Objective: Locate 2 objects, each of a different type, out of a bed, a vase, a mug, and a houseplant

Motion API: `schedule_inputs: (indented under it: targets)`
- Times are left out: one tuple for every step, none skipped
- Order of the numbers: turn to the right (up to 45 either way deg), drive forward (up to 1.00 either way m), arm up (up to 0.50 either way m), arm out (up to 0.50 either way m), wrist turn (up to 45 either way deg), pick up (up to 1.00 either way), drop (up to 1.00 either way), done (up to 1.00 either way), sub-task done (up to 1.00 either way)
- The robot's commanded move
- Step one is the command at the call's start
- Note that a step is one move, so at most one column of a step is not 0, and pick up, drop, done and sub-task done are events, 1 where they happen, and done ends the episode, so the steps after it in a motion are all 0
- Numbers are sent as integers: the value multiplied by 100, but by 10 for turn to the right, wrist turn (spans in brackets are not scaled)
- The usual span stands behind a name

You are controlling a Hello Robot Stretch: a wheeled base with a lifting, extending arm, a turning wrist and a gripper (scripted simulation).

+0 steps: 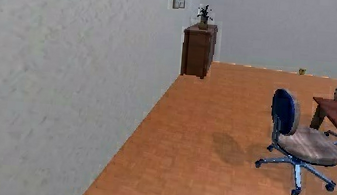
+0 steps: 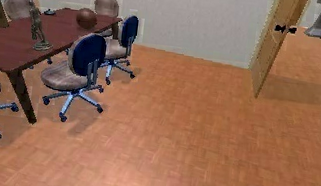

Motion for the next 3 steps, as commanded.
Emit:
schedule_inputs:
  targets:
    - [30, 0, 0, 0, 0, 0, 0, 0, 0]
    - [0, 100, 0, 0, 0, 0, 0, 0, 0]
    - [0, 45, 0, 0, 0, 0, 0, 0, 0]
